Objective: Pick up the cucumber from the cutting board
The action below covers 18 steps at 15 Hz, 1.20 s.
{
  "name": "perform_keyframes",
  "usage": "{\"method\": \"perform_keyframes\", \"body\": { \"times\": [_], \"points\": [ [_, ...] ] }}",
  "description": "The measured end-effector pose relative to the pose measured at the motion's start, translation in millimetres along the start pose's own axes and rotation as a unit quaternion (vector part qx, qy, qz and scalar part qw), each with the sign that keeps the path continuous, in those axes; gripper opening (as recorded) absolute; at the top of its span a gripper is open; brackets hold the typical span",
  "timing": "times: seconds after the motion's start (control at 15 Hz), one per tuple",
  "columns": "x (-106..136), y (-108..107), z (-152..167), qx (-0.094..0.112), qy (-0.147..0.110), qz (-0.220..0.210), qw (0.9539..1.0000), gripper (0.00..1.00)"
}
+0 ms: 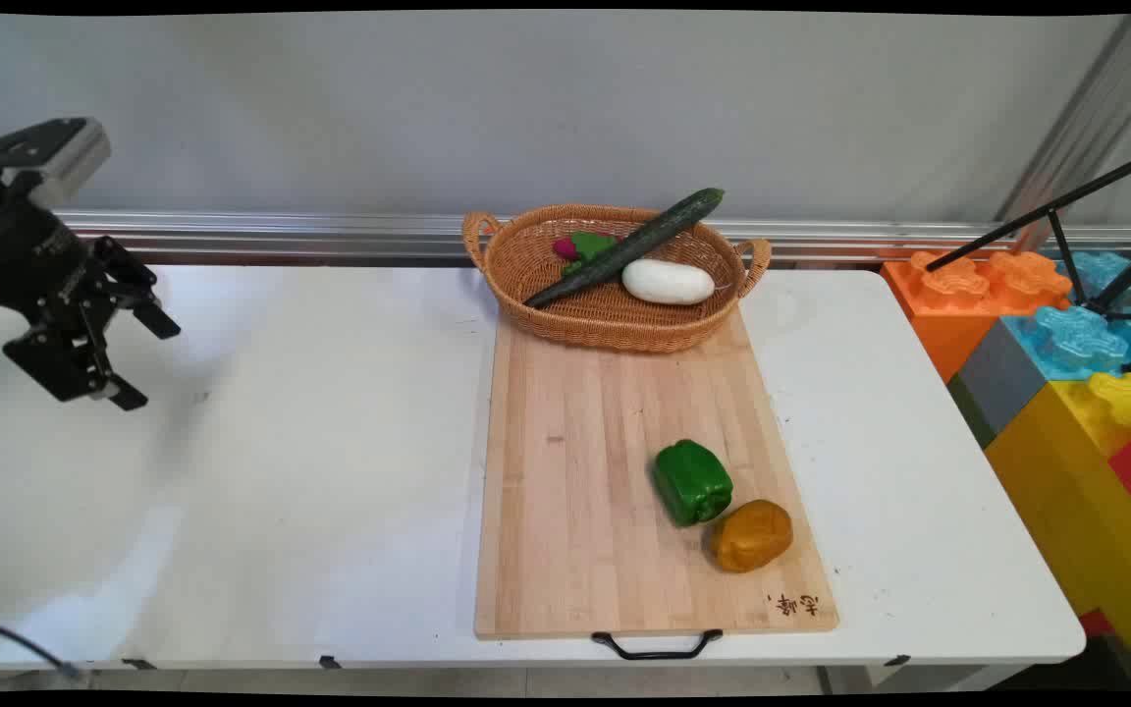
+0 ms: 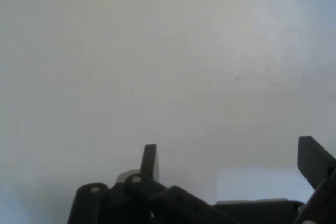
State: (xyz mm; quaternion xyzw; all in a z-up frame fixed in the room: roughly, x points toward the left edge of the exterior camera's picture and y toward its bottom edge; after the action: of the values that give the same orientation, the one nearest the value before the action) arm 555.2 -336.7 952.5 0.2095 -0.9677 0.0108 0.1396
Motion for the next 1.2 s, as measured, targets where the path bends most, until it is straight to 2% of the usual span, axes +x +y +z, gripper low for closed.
{"method": "perform_keyframes", "body": {
  "times": [0.27,0.47,0.6,0.87,1.2],
  "points": [
    [7,8,10,-0.002,0.023,0.022,0.9995,1.0],
    [35,15,20,-0.005,0.047,0.022,0.9987,1.0],
    [61,21,27,-0.008,0.063,0.017,0.9978,1.0],
    [133,35,41,-0.015,0.084,-0.004,0.9964,1.0],
    [218,51,60,-0.009,0.087,-0.024,0.9959,1.0]
  ]
}}
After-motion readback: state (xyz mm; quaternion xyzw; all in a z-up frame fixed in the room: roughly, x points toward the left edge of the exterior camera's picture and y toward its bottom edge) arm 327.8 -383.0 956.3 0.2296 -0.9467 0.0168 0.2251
